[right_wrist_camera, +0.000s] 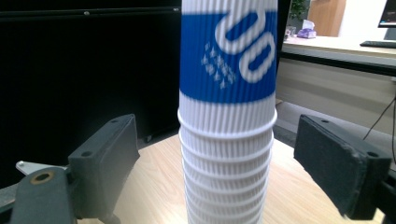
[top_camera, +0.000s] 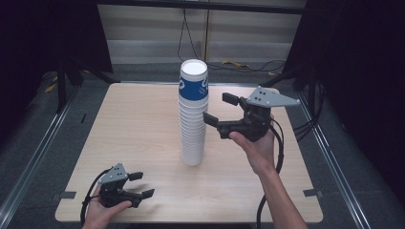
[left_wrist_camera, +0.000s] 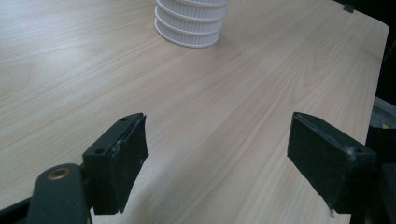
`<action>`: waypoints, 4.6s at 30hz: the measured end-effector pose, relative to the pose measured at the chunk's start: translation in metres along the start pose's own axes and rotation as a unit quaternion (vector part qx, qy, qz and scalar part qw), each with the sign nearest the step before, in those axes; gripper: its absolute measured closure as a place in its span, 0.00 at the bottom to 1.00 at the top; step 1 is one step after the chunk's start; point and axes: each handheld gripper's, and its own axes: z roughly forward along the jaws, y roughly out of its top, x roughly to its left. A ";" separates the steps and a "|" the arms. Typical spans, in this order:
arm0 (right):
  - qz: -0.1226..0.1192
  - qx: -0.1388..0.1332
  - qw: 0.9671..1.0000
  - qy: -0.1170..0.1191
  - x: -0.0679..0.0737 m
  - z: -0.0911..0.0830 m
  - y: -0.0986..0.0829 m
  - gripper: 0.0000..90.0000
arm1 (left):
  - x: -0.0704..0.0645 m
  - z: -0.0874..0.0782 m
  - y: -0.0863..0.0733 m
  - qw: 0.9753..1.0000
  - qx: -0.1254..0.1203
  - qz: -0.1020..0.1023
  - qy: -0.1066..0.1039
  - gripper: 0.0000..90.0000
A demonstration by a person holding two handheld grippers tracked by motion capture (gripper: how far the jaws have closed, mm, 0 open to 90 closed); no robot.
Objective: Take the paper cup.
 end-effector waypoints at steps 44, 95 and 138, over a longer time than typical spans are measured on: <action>0.000 0.080 0.997 0.016 -0.012 0.071 0.056 0.17 | 0.001 -0.001 -0.001 1.000 0.001 -0.001 0.003 0.22; 0.006 0.033 0.999 0.006 -0.014 0.067 0.065 0.27 | 0.002 -0.002 -0.001 1.000 0.000 -0.001 0.004 0.22; 0.022 -0.092 0.996 0.002 -0.017 0.044 0.080 0.28 | 0.002 -0.002 -0.001 1.000 -0.001 -0.004 0.005 0.22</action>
